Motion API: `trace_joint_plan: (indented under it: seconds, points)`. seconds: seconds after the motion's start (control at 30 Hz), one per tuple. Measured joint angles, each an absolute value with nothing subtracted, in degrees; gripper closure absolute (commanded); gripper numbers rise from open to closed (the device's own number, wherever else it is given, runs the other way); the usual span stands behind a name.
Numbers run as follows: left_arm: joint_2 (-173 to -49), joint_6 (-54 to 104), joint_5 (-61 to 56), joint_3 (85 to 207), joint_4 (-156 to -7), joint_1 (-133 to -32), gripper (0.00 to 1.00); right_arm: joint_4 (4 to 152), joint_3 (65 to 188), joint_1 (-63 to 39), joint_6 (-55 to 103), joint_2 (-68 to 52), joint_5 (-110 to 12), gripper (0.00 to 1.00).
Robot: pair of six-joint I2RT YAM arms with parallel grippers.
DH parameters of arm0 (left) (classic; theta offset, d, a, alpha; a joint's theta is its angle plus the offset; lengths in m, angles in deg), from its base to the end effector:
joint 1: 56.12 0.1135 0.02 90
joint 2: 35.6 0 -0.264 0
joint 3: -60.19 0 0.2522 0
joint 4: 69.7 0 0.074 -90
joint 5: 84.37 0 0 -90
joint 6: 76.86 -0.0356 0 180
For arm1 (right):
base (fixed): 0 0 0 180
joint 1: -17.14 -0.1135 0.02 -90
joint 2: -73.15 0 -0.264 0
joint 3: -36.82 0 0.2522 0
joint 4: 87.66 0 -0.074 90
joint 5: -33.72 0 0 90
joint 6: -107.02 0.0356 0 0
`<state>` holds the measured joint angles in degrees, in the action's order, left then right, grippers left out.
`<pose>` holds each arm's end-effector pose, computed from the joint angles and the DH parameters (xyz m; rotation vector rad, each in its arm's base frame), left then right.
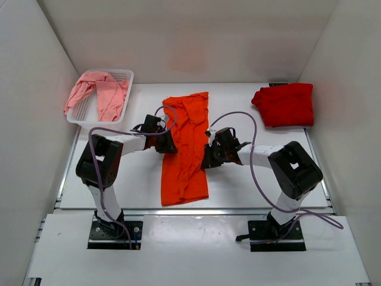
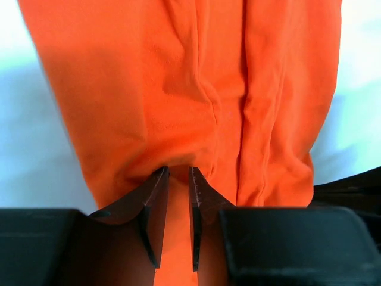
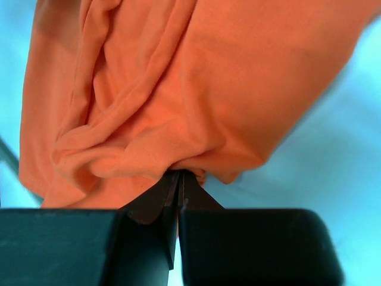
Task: Fold and stack the t-shirts
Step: Grab the bottom of the folded rectangular tshirt with both arms
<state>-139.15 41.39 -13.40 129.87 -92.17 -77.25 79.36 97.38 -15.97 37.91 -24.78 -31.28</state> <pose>0.3231 -0.1373 0.1400 -0.0304 2.6515 -0.7379 0.2637 0.1899 0.1401 -0.4766 2.5274 0.9260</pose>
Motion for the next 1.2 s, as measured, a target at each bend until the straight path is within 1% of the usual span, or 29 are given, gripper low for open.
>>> trace_joint_plan:
  seconds: [0.17, 0.27, 0.37, 0.43, 0.47, 0.53, 0.57, 0.6, 0.63, 0.67, 0.7, 0.73, 0.8, 0.83, 0.93, 1.0, 1.1, 1.2]
  points:
    - [-144.5, 41.4, -13.6, 136.6, -92.1, -76.5, 0.69, 76.6, 101.2, -12.0, 35.5, -27.2, -30.5, 1.0]
    - [-146.3, 40.9, -14.2, 139.4, -92.6, -75.5, 0.69, 76.3, 101.1, -12.3, 34.5, -26.9, -30.6, 0.99]
    - [-145.7, 41.0, -15.6, 139.6, -92.9, -74.4, 0.68, 74.9, 100.3, -12.8, 33.3, -25.1, -31.5, 1.0]
    - [-143.9, 41.0, -16.7, 139.6, -94.0, -73.6, 0.67, 72.3, 100.1, -13.1, 33.0, -22.7, -32.3, 0.98]
    - [-142.4, 41.0, -17.1, 139.6, -94.8, -73.3, 0.67, 71.3, 100.1, -13.1, 32.9, -21.3, -32.7, 0.88]
    - [-137.6, 40.4, -17.6, 139.1, -96.5, -72.7, 0.63, 69.2, 100.1, -13.3, 33.1, -17.3, -34.0, 0.68]
    - [-134.5, 40.0, -17.7, 138.4, -97.0, -72.4, 0.63, 68.4, 100.1, -13.5, 33.4, -15.1, -34.7, 0.64]
    - [-130.3, 39.6, -17.7, 136.7, -96.9, -72.3, 0.6, 68.1, 99.8, -13.5, 33.8, -12.7, -35.2, 0.59]
    - [-126.0, 39.2, -17.7, 134.5, -97.2, -72.2, 0.57, 68.2, 99.1, -13.3, 34.5, -10.3, -35.4, 0.58]
    - [-121.4, 38.7, -17.5, 131.7, -97.2, -72.3, 0.55, 68.5, 97.8, -13.1, 35.2, -7.8, -35.4, 0.56]
    - [-116.6, 38.2, -17.4, 128.3, -97.9, -72.5, 0.44, 68.6, 96.3, -12.8, 36.3, -5.5, -35.3, 0.52]
    - [-111.6, 37.5, -16.8, 124.3, -98.1, -72.9, 0.4, 68.8, 94.4, -12.7, 37.6, -3.6, -35.3, 0.51]
    - [-104.1, 36.8, -15.8, 117.0, -99.8, -74.1, 0.37, 68.7, 89.8, -12.4, 40.4, -1.0, -35.0, 0.5]
    - [-101.4, 36.6, -15.5, 113.1, -100.6, -74.6, 0.36, 68.4, 87.9, -12.5, 41.8, -0.5, -34.9, 0.5]
    - [-97.7, 37.1, -14.5, 103.1, -102.6, -76.3, 0.37, 68.6, 81.6, -14.1, 46.9, -0.1, -34.8, 0.49]
    - [-96.7, 38.5, -13.7, 97.8, -104.3, -78.1, 0.42, 69.4, 78.8, -16.0, 50.1, 0.0, -33.7, 0.49]
    - [-95.3, 40.7, -13.7, 96.0, -105.0, -80.9, 0.42, 72.8, 77.6, -19.0, 53.5, 0.0, -32.8, 0.49]
    - [-93.9, 43.0, -13.3, 94.1, -103.1, -81.4, 0.42, 75.9, 77.3, -21.1, 56.2, -1.5, -32.2, 0.48]
